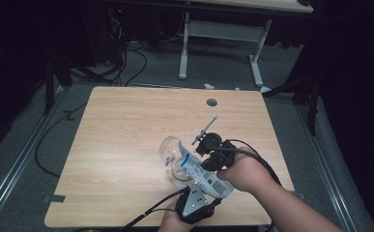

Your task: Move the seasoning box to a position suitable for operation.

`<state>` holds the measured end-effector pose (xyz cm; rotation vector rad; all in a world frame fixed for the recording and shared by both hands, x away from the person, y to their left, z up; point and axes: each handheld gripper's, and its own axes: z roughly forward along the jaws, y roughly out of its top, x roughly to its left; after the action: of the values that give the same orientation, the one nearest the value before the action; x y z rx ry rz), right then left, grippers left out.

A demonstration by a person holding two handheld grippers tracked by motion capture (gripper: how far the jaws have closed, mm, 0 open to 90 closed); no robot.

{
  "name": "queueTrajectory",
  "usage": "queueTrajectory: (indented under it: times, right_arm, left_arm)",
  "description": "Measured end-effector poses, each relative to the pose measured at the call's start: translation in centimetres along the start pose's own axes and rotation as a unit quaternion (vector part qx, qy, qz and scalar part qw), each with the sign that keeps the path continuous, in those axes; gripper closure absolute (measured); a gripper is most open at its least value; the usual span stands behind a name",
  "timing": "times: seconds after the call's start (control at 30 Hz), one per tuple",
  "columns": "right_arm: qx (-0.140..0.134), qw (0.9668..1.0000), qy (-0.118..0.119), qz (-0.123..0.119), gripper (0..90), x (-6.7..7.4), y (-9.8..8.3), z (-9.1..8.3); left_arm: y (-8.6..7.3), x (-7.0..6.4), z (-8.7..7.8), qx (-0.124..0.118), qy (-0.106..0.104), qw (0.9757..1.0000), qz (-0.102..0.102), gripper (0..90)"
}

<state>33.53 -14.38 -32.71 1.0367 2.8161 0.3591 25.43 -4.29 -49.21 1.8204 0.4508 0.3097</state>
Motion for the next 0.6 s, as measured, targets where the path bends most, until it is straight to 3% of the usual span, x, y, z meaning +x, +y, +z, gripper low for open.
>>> queueTrajectory:
  times: [0.6]
  right_arm:
    - [-0.003,1.0,-0.004,-0.003,90.0,-0.02,0.23,-0.12]
  left_arm:
    - [0.21,0.2,0.02,-0.003,0.002,1.0,-0.003,60.7]
